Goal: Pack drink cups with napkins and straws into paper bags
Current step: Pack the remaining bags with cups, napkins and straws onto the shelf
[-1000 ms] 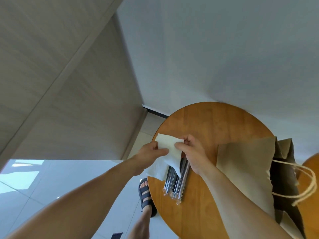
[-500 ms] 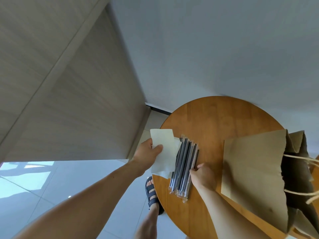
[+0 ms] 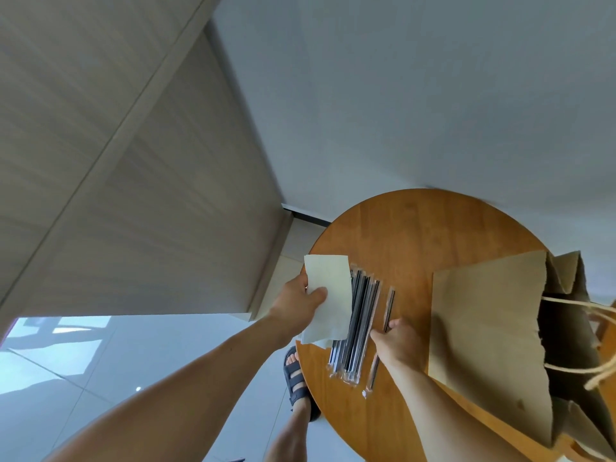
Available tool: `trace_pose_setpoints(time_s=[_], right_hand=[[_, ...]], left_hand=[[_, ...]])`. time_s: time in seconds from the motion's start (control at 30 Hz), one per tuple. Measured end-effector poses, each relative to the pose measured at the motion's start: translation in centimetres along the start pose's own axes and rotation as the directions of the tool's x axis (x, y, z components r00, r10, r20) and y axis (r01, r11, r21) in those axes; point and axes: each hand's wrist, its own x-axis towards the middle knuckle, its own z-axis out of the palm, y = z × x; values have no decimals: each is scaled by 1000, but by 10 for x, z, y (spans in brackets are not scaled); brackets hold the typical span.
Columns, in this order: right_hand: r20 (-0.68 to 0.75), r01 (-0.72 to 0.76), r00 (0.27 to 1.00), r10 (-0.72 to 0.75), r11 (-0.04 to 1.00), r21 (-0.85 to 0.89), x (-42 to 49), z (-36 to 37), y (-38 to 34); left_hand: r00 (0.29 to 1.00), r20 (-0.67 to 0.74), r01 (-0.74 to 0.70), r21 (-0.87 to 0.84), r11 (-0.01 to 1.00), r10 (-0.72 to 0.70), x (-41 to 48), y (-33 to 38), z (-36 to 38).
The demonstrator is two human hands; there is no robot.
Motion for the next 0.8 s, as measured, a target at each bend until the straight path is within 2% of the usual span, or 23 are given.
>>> trace_pose_setpoints(time_s=[0.17,0.27,0.33,0.43,0.53,0.63,0.8], right_hand=[[-40,77,997,-69,959,273,-14,-38,-18],[-81,210,978,-194,860,466,-25,-71,-38],[-135,334,940,-312,776,535,-38,-98,-56],[-195,486,866,-461,680,549,-60,-137,-81],[-201,557,816,-542,646,522,-79,-164,-95],[-209,599,782,-587,618,508,-95,-182,-101],[-285,664,744,-605,620,418,-115,-207,-103]], left_hand=[[999,2,-41,53,998,41,-13,24,3],[997,15,-81,14,997,80,-26,47,2],[993,14,-118,-43,992,119,-36,64,-1],[980,8,-194,-129,972,197,-55,89,-5],[972,13,-223,-261,939,234,-75,111,-9],[965,12,-239,-361,902,260,-94,127,-10],[946,-8,-296,-422,857,323,-120,141,-2]])
